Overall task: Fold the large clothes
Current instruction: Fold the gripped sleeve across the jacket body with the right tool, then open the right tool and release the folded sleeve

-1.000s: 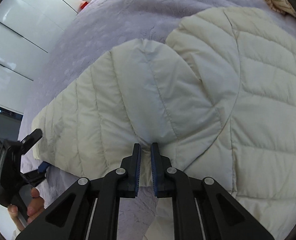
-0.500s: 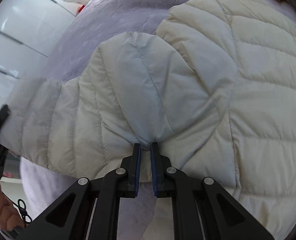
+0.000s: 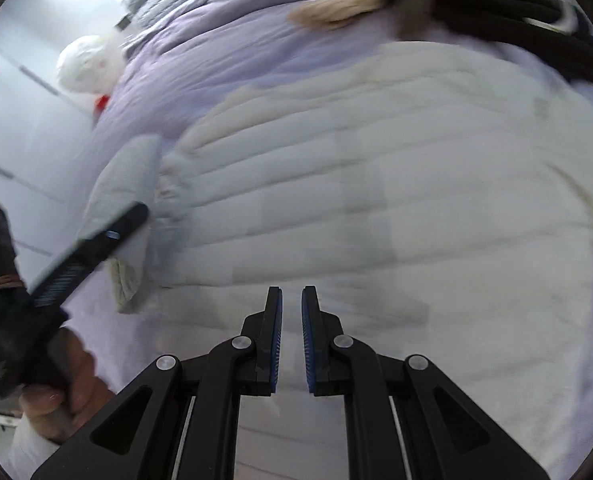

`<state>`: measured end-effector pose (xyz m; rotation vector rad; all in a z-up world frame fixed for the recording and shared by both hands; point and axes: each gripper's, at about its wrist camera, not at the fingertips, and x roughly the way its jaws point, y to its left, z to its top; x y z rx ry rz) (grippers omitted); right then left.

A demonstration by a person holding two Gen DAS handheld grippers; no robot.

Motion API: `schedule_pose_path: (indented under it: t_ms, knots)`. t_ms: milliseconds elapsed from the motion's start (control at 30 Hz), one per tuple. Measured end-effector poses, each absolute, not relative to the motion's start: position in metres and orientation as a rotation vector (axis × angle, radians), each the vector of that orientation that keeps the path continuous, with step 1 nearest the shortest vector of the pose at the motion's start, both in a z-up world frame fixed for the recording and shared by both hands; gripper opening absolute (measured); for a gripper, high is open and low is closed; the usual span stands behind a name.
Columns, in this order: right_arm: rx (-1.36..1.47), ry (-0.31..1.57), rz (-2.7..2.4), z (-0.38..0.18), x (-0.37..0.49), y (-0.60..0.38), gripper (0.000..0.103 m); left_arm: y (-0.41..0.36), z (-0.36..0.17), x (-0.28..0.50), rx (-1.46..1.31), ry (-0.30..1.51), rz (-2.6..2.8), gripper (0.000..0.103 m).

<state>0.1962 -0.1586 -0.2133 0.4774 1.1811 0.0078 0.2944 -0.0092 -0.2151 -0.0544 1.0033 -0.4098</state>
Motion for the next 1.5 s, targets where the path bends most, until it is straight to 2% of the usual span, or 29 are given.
schedule_pose_path:
  t_ms: [133,267,433,633,667,700,733,767,800,867,900,933,1067,1133,1267,1400,1500]
  knots:
    - [0.464,1.190,-0.047,-0.209,0.168,-0.202,0.011,-0.072,-0.243,0.281,0.137,1.094,-0.434,0.010]
    - [0.506,1.189,-0.073,-0.211,0.146,-0.247,0.011,-0.095,-0.253,0.264,0.246,1.090,-0.393,0.010]
    - [0.546,1.162,-0.092,-0.210,0.132,-0.280,0.011,-0.100,-0.253,0.251,0.335,1.110,-0.359,0.010]
    - [0.555,1.156,-0.064,-0.211,0.125,-0.292,0.012,-0.085,-0.242,0.237,0.298,1.108,-0.389,0.010]
    - [0.549,1.158,-0.062,-0.212,0.125,-0.291,0.012,-0.082,-0.240,0.234,0.290,1.111,-0.398,0.015]
    - [0.540,1.163,-0.061,-0.212,0.128,-0.289,0.012,-0.079,-0.240,0.232,0.281,1.121,-0.406,0.035]
    - [0.533,1.168,-0.058,-0.212,0.129,-0.287,0.012,-0.078,-0.240,0.233,0.277,1.129,-0.405,0.092]
    - [0.528,1.172,-0.054,-0.213,0.131,-0.284,0.012,-0.075,-0.238,0.229,0.282,1.119,-0.374,0.101]
    - [0.522,1.175,-0.047,-0.213,0.132,-0.282,0.014,-0.073,-0.236,0.225,0.288,1.095,-0.367,0.102]
    - [0.510,1.181,-0.039,-0.212,0.136,-0.275,0.032,-0.069,-0.235,0.219,0.299,1.097,-0.376,0.102]
    - [0.500,1.180,-0.035,-0.212,0.138,-0.270,0.056,-0.065,-0.235,0.217,0.300,1.101,-0.369,0.102]
    - [0.491,1.177,-0.032,-0.211,0.141,-0.267,0.070,-0.061,-0.233,0.214,0.297,1.099,-0.361,0.102]
    - [0.411,1.156,0.014,-0.202,0.158,-0.239,0.072,-0.026,-0.221,0.207,0.242,1.066,-0.282,0.102]
    - [0.330,1.132,0.050,-0.196,0.171,-0.215,0.084,-0.006,-0.217,0.208,0.213,1.055,-0.233,0.102]
    - [0.025,1.076,0.156,-0.184,0.193,-0.140,0.084,0.036,-0.216,0.216,0.206,1.013,-0.092,0.102]
    - [-0.301,1.025,0.180,-0.199,0.209,-0.070,0.084,0.059,-0.239,0.227,0.227,1.067,-0.010,0.102]
    - [-0.356,1.029,0.165,-0.214,0.228,-0.053,0.084,0.063,-0.257,0.225,0.245,1.088,0.016,0.102]
